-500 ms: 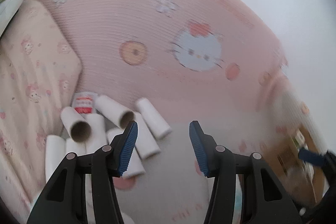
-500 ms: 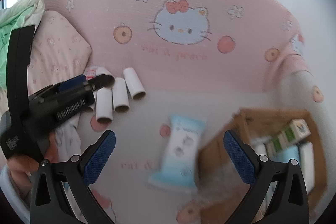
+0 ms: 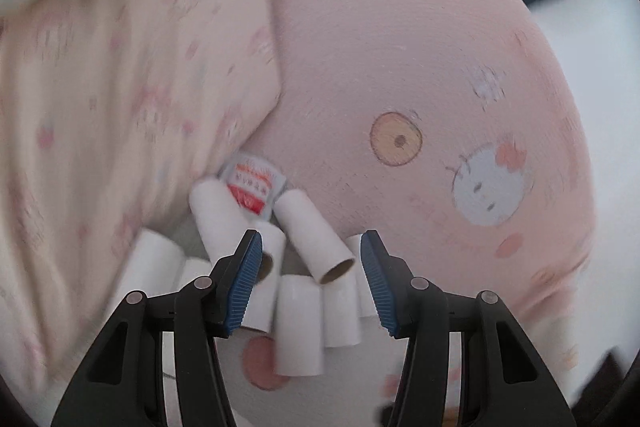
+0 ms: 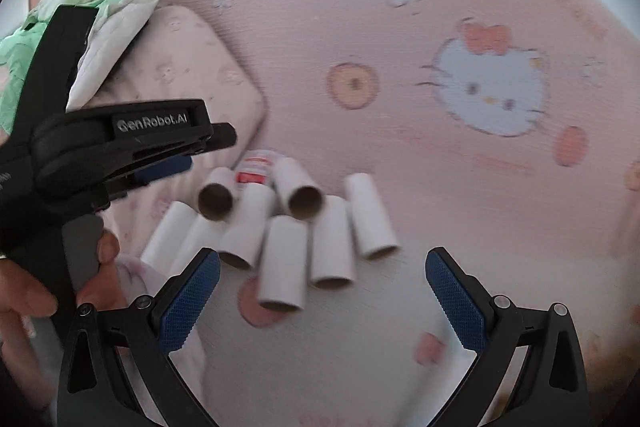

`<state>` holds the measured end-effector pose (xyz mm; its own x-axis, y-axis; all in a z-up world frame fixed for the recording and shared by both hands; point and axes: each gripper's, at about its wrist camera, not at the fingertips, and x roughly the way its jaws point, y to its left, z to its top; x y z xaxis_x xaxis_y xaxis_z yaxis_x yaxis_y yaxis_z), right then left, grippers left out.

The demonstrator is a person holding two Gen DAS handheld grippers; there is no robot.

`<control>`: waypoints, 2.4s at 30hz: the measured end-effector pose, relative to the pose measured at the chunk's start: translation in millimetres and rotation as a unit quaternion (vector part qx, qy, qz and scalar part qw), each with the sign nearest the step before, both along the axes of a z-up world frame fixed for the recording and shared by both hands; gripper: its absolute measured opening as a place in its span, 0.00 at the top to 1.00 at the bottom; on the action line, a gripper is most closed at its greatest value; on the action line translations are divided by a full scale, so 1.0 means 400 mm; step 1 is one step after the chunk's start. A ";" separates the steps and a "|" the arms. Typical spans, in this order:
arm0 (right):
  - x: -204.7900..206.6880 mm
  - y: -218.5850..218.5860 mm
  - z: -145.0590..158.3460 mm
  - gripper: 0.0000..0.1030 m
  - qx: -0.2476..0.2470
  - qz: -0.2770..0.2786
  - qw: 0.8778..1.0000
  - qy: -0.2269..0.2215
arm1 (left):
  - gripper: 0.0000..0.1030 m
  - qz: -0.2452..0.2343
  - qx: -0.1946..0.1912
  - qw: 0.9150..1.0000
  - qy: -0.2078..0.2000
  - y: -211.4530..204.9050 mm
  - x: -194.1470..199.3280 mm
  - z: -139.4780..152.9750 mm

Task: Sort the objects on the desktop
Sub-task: 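Move both grippers down to the pile of white paper tubes, then close the left gripper on a white paper tube while the right gripper grips it too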

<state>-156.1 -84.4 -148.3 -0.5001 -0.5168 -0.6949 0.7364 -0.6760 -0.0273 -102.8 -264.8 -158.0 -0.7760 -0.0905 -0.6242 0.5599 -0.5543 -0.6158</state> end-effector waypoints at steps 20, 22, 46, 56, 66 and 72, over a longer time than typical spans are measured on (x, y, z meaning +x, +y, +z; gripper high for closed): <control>-0.123 -0.177 -0.096 0.03 -0.053 0.106 0.984 -0.135 | 0.46 0.077 0.269 0.960 0.005 -0.121 0.051 -0.186; -0.133 -0.193 -0.107 0.05 -0.058 0.113 0.980 -0.150 | 0.46 0.077 0.279 0.957 -0.001 -0.123 0.057 -0.195; -0.113 -0.278 -0.170 0.61 -0.024 0.143 0.972 -0.184 | 0.46 0.105 0.313 0.944 -0.002 -0.147 0.038 -0.222; -0.087 -0.204 -0.111 0.61 -0.035 0.132 0.976 -0.170 | 0.45 0.076 0.339 0.938 0.007 -0.137 -0.077 -0.231; -0.032 -0.156 -0.094 0.61 -0.030 0.123 0.982 -0.143 | 0.45 0.035 0.323 0.946 0.025 -0.115 -0.145 -0.216; -0.004 -0.079 -0.055 0.61 -0.041 0.088 0.988 -0.121 | 0.51 -0.052 0.245 0.967 0.051 -0.049 -0.202 -0.151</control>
<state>-157.8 -115.9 -170.2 -0.2219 -0.6407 -0.7350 0.8207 -0.5297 0.2140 -183.6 -284.5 -218.5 -0.8244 0.2781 -0.4929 0.4405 -0.2316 -0.8674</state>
